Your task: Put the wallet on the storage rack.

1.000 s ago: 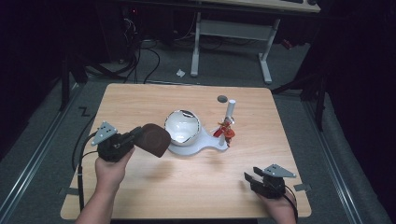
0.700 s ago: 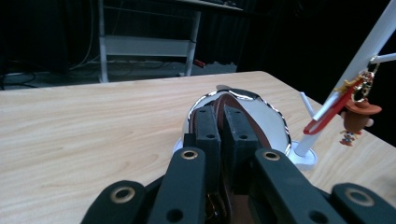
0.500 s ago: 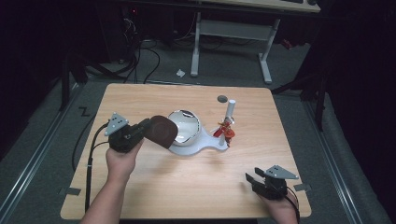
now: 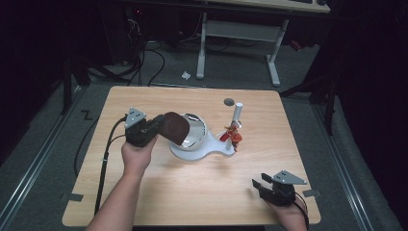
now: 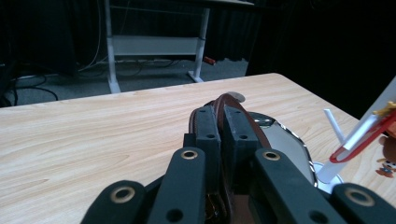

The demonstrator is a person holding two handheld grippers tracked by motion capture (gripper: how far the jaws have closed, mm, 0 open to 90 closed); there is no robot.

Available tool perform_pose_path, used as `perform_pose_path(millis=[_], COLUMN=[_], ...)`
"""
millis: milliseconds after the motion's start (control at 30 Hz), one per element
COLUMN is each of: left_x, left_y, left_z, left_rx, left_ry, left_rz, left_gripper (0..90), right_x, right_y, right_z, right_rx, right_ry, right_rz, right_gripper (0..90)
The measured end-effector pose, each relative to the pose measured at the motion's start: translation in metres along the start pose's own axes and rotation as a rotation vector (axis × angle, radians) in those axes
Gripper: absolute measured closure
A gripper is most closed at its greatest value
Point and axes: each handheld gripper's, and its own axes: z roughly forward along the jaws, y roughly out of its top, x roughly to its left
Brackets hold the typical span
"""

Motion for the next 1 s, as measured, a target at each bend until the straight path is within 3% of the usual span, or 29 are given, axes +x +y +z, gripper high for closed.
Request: perform_pose_path(millis=[333,700,1000], left_x=[-0.005,-0.007,-0.013], left_y=[0.0,-0.005,-0.013], left_z=[0.014,0.024,0.041], left_rx=[0.005,0.03,0.06], left_ry=[0.011,0.052,0.055], left_rz=[-0.006,-0.011,-0.025], left_gripper=[85.7,85.4,85.1], right_x=[-0.001,-0.001,-0.002], right_y=[-0.001,-0.001,-0.001], right_z=[0.0,0.0,0.001], right_rx=[0.006,0.005,0.006], right_ry=[0.011,0.014,0.017], right_rz=[0.004,0.004,0.002], right_gripper=[51.5,51.5,51.5])
